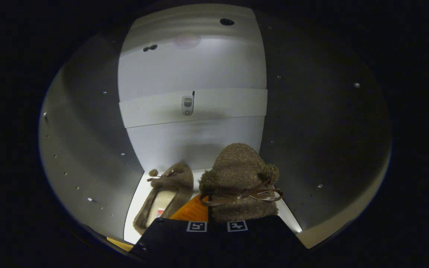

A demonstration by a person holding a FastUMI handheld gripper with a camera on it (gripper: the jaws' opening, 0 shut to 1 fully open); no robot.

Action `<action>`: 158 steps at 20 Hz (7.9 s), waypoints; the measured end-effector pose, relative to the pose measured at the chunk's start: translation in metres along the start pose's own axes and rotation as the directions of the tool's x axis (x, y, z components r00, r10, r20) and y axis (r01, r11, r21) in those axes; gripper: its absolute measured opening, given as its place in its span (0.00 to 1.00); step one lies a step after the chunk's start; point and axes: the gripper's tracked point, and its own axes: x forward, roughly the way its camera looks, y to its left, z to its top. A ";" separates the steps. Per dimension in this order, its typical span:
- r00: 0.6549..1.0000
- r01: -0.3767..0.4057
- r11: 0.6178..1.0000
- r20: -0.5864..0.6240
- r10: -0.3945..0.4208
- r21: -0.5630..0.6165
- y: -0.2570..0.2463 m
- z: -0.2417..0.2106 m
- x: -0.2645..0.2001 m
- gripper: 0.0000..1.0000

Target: Open the shoe cabinet door, grab the shoes and put them into the shoe cabinet, then close the shoe cabinet door.

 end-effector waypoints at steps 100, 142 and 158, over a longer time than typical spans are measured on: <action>0.936 0.239 0.957 0.225 -0.272 0.162 -0.261 -0.051 -0.441 0.96; 0.962 0.035 0.999 0.272 -0.038 0.016 -0.055 -0.031 -0.378 0.98; 0.955 0.031 0.999 0.294 -0.032 0.009 -0.049 -0.028 -0.379 0.98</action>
